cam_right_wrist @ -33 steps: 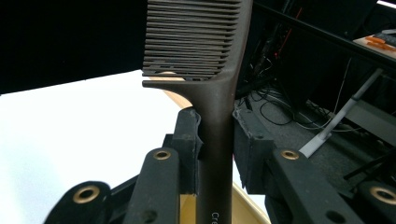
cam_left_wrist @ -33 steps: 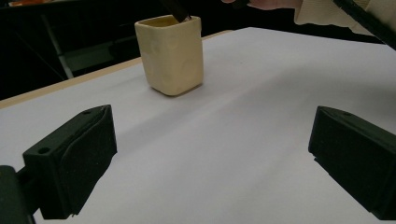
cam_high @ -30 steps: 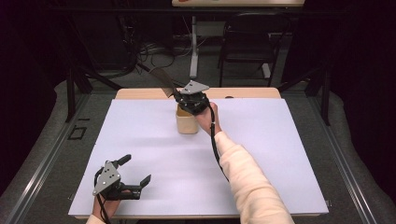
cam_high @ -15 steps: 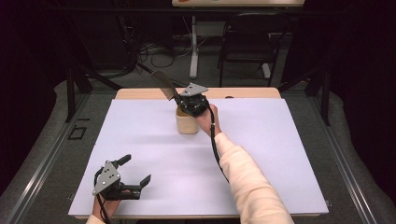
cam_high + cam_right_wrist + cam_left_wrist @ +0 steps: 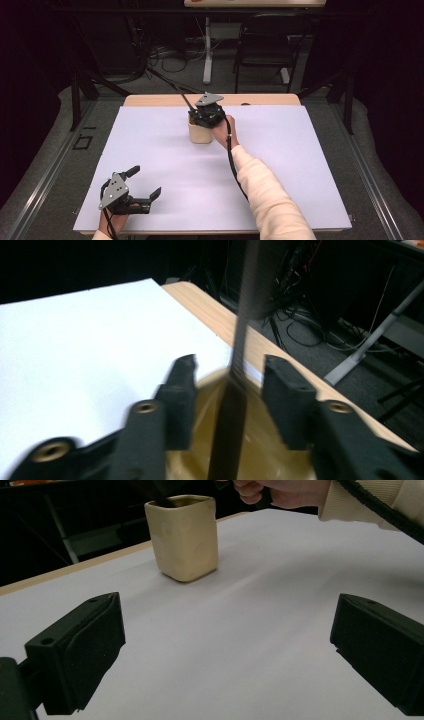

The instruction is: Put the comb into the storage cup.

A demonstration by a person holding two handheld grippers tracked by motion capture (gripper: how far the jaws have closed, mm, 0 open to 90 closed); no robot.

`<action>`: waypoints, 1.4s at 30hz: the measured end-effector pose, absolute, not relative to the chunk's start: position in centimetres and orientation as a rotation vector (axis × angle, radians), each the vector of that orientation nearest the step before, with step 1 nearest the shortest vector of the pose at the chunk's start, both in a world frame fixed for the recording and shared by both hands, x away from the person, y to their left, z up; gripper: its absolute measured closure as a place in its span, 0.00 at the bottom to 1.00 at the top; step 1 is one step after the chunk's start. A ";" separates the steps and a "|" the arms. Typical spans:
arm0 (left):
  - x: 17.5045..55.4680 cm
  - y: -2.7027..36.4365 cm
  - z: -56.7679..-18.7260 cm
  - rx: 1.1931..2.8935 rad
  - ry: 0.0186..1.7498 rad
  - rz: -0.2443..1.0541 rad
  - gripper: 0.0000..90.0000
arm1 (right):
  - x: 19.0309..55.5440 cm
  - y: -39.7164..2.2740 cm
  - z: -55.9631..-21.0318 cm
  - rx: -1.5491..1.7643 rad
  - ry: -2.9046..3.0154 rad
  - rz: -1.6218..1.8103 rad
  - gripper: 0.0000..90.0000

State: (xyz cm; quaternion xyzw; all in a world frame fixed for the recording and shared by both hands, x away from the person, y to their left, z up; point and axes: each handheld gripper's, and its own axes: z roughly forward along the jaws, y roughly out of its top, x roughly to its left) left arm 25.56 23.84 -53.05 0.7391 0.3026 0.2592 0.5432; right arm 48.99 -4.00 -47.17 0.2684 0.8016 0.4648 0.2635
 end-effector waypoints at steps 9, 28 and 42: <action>25.5 23.7 -53.0 1.756 0.717 0.621 0.01 | 48.0 -5.8 -46.3 0.813 2.267 1.241 0.18; 25.5 23.7 -53.0 1.758 0.718 0.622 0.01 | 45.9 -8.4 -44.1 0.799 2.406 1.216 0.00; 25.5 23.7 -53.0 1.758 0.718 0.623 0.01 | 43.8 -11.4 -44.2 0.790 2.484 1.199 0.00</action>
